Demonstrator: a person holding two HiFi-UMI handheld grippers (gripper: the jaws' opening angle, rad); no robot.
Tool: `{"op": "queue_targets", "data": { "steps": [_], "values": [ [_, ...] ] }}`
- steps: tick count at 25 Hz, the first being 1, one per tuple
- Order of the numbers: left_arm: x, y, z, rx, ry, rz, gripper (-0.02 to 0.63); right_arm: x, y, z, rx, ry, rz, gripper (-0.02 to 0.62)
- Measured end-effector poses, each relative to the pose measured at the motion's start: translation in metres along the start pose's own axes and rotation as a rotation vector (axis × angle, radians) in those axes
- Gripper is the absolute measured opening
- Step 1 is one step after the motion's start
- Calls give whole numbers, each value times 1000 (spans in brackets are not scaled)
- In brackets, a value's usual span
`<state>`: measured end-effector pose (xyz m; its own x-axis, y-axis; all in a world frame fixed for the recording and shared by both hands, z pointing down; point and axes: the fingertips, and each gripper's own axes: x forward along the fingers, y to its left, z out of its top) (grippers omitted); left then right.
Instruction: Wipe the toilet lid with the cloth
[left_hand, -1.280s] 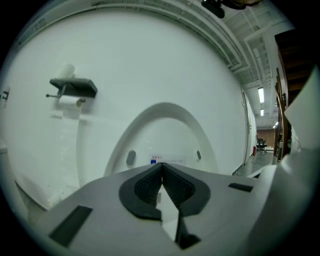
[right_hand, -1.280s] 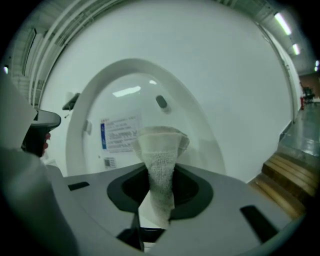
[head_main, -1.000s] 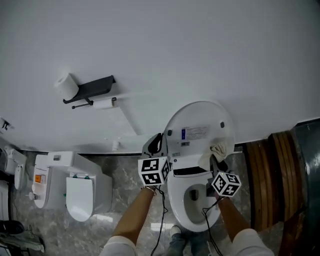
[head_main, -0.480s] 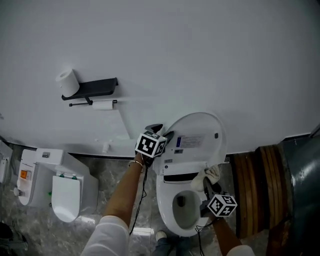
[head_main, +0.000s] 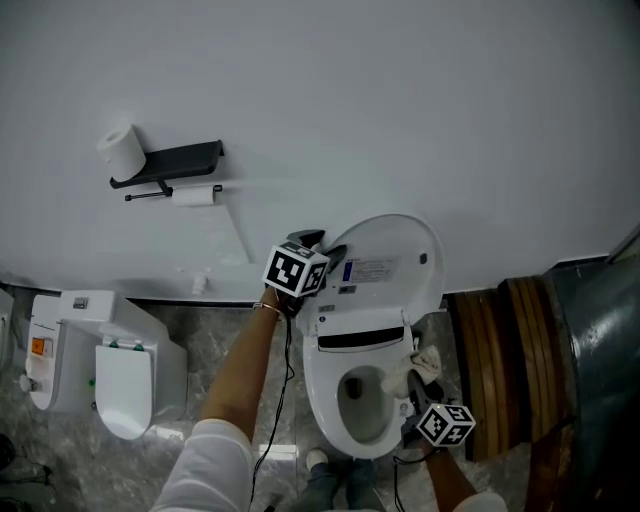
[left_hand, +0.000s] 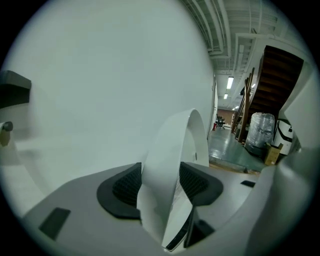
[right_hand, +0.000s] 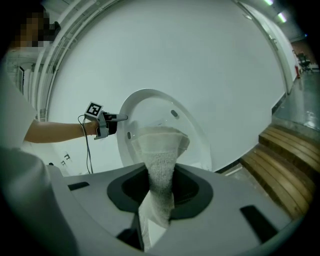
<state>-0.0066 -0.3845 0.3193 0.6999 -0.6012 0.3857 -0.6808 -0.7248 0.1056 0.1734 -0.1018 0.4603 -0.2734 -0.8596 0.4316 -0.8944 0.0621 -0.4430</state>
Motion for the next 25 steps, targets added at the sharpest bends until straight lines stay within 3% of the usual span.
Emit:
{"op": "queue_targets", "data": {
  "steps": [3, 7, 13, 20, 25],
  "values": [
    [-18, -23, -3, -9, -23, -37, 241, -10, 18, 1, -7, 49, 20, 101],
    [-47, -65, -15, 48, -14, -96, 241, -25, 53, 10, 5, 83, 54, 101],
    [-97, -148, -66, 278, 108, -204, 249, -68, 84, -11, 32, 187, 67, 101],
    [-149, -242, -161, 485, 268, -372, 284, -138, 100, -87, 80, 363, 93, 101],
    [-172, -282, -217, 507, 354, -488, 291, -179, 112, -145, 69, 540, 143, 101]
  ]
}}
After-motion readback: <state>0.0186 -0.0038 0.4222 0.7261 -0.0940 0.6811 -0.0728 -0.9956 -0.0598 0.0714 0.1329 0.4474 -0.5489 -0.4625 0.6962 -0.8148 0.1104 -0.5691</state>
